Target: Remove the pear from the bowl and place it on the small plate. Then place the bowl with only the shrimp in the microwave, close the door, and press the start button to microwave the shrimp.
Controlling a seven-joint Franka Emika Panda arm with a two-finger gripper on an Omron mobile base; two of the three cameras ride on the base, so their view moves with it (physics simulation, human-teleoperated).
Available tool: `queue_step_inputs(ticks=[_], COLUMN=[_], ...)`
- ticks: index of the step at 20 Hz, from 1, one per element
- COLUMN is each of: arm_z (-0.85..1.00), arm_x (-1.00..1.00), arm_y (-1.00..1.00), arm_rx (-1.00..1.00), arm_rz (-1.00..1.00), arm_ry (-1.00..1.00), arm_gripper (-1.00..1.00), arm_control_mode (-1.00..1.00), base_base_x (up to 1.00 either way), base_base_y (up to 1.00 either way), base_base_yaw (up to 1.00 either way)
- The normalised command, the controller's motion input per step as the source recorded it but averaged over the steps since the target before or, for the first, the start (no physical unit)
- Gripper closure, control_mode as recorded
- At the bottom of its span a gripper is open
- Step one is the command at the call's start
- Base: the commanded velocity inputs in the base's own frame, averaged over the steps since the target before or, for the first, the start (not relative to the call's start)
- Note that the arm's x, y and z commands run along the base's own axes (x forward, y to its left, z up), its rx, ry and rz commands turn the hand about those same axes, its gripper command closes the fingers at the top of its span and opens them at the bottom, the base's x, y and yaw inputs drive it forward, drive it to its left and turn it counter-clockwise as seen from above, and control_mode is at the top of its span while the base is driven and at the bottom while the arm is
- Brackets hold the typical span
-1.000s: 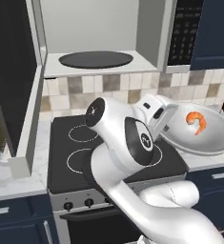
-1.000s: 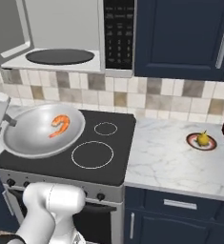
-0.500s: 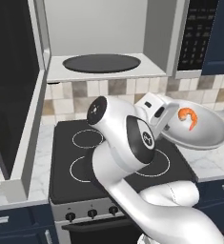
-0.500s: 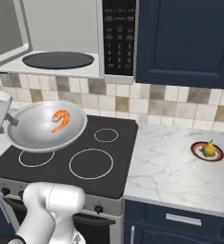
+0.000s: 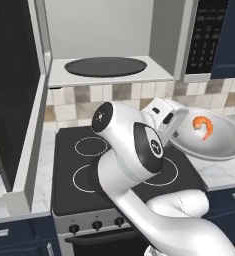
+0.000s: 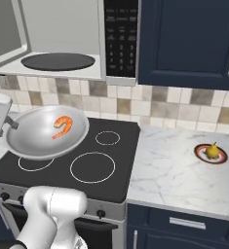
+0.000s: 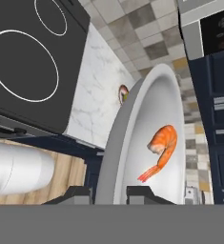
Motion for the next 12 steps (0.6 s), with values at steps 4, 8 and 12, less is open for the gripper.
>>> queue_step_inputs(ticks=[4, 8, 12], arm_z=[0.0, 0.0, 0.0], arm_x=[0.0, 0.0, 0.0], arm_y=[0.0, 0.0, 0.0], arm_rx=[0.0, 0.0, 0.0], arm_rz=[0.0, 0.0, 0.0], arm_ry=[0.0, 0.0, 0.0], arm_gripper=[1.0, 1.0, 1.0], arm_control_mode=[1.0, 1.0, 1.0], base_base_x=[0.49, 0.57, 0.88], base_base_y=[0.49, 0.57, 0.16], base_base_yaw=[0.0, 0.01, 0.1])
